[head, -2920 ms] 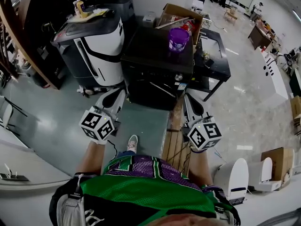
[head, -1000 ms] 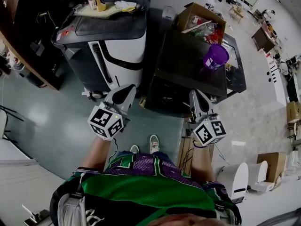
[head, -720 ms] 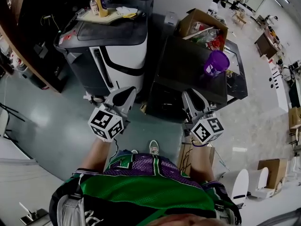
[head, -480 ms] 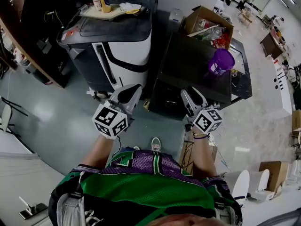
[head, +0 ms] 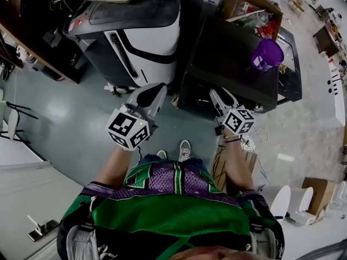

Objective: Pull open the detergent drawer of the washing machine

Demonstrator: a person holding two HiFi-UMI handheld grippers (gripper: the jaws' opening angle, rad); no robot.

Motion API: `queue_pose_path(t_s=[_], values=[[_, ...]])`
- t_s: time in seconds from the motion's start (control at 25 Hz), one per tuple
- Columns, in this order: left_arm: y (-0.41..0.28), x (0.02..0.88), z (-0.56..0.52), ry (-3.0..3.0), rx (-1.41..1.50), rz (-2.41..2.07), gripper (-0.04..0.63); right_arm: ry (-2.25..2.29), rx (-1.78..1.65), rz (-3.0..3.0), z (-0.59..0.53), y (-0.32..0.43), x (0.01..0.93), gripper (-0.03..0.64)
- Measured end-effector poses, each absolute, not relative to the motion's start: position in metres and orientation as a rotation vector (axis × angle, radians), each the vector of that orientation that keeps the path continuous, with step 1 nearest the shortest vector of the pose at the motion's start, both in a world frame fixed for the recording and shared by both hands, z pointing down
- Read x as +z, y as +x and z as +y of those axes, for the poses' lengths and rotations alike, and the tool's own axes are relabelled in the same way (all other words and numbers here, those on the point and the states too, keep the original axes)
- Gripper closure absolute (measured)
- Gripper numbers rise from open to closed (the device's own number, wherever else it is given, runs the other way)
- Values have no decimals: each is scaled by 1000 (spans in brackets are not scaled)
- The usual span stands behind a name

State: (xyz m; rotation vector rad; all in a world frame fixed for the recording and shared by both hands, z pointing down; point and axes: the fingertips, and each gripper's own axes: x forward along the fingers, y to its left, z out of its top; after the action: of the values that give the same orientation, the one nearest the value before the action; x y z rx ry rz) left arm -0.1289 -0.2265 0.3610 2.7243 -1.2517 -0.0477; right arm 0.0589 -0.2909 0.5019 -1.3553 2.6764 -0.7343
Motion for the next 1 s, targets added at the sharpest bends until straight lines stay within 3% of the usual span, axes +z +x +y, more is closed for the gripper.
queue_pose_path(t_s=[1.0], values=[[-106, 420, -259, 2564, 126, -1400, 580, -1388, -1389, 2503, -364, 85, 762, 461]])
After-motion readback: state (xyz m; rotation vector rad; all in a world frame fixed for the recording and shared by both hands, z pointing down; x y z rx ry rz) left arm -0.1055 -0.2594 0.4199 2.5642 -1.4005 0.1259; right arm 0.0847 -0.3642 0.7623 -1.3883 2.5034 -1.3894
